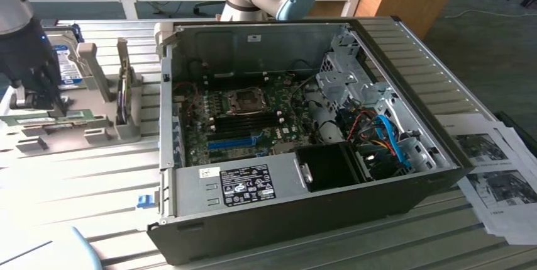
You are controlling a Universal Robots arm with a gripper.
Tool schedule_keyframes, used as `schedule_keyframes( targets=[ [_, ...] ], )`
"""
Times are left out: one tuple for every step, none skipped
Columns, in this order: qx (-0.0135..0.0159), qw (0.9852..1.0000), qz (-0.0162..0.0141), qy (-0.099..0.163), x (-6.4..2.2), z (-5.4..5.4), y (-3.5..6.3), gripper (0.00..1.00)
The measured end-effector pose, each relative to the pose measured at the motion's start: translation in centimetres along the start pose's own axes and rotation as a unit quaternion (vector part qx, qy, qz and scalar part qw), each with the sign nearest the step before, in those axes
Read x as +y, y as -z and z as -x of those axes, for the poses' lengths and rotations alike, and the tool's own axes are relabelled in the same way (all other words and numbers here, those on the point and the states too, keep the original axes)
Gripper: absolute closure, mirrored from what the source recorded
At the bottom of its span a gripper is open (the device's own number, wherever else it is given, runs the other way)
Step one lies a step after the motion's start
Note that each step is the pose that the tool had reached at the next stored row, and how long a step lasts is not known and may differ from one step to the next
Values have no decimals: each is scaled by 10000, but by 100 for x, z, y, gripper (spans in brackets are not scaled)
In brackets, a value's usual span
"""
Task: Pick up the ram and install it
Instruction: 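Pick up the ram and move it above insertion slot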
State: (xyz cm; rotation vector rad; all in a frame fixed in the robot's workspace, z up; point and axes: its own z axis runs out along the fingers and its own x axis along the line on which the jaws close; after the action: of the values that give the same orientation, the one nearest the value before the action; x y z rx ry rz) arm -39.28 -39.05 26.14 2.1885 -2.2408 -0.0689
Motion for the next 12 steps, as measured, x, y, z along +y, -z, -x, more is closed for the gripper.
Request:
schedule_keyframes(
  targets=[
    [0, 10000, 0, 0, 0, 0, 19, 89],
    [0, 10000, 0, 0, 0, 1, 37, 89],
    [1, 10000, 0, 0, 0, 2, 56, 89],
    [1, 10000, 0, 0, -1, 2, 77, 89],
    [1, 10000, 0, 0, -1, 2, 98, 89],
    [1, 10000, 0, 0, -2, 3, 117, 89],
    [1, 10000, 0, 0, -2, 4, 135, 89],
    [1, 10000, 0, 0, -3, 4, 153, 89],
    [1, 10000, 0, 0, -4, 5, 171, 89],
    [1, 10000, 0, 0, -4, 5, 189, 89],
    [1, 10000, 0, 0, -5, 6, 208, 89],
    [1, 10000, 0, 0, -6, 6, 229, 89]
  ],
)
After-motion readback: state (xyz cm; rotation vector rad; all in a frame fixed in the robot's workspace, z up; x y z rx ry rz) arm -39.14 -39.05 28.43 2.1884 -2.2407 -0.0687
